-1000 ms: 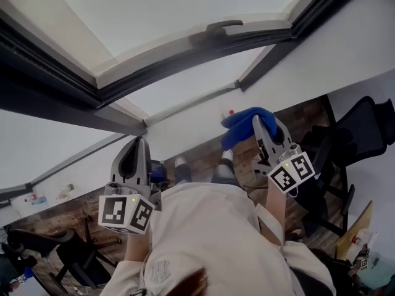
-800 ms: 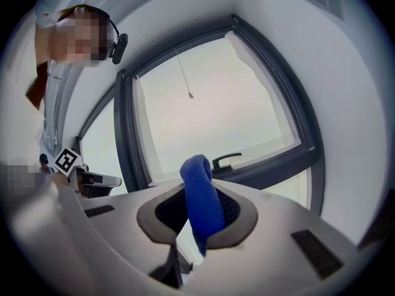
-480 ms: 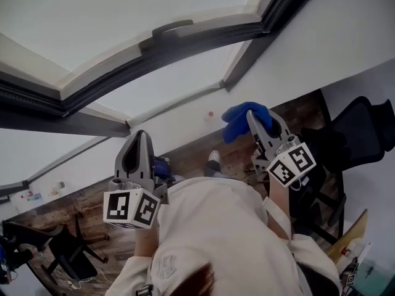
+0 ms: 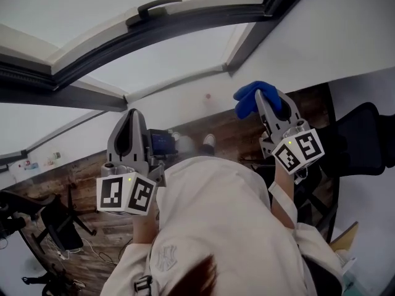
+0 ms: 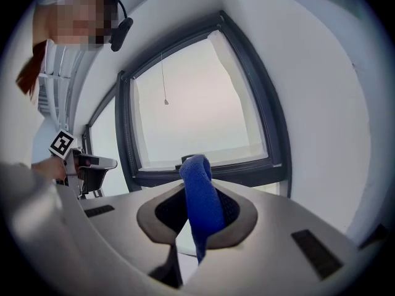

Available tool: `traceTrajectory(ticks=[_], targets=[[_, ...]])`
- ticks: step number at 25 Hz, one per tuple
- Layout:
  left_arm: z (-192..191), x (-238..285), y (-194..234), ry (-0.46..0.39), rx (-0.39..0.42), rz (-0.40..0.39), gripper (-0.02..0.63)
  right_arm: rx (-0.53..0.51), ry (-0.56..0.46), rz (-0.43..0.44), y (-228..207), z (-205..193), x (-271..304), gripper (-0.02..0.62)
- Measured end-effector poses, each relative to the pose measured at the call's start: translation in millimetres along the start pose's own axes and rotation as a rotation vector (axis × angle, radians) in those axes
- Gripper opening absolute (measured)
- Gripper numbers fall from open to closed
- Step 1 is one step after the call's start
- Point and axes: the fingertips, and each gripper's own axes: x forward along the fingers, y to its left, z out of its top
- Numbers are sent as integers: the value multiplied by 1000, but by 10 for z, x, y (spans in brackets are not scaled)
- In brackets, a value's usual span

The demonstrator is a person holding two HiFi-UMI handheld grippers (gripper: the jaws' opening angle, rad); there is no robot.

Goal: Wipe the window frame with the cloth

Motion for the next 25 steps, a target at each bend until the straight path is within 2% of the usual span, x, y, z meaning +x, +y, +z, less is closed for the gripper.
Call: traceTrajectory(ticks=[5, 8, 11, 14, 17, 19, 21, 25], targets=[[45, 99, 103, 4, -2, 15, 6, -1, 12, 54, 110, 14, 292, 49], [-4, 244, 167, 29, 2, -4, 5, -6, 28, 62, 191, -2, 502, 49], [-165, 422, 97, 104, 36, -62, 6, -17, 58, 55, 261, -10, 735, 49], [-276, 534, -38, 178, 50, -153, 5, -51, 76, 79, 420, 50, 1075, 49], [-307, 583, -101, 212, 59, -234, 5, -117, 76, 124, 623, 135, 1535, 49], [-279, 604, -65, 212, 62, -259, 5, -142, 77, 155, 750, 185, 1896, 49], [-221, 609, 40, 198, 59, -256, 6, -148, 87, 190, 871, 202, 2274, 49], [-104, 547, 352, 167, 39, -198, 5, -175, 128, 217, 1004, 147, 2924, 49]])
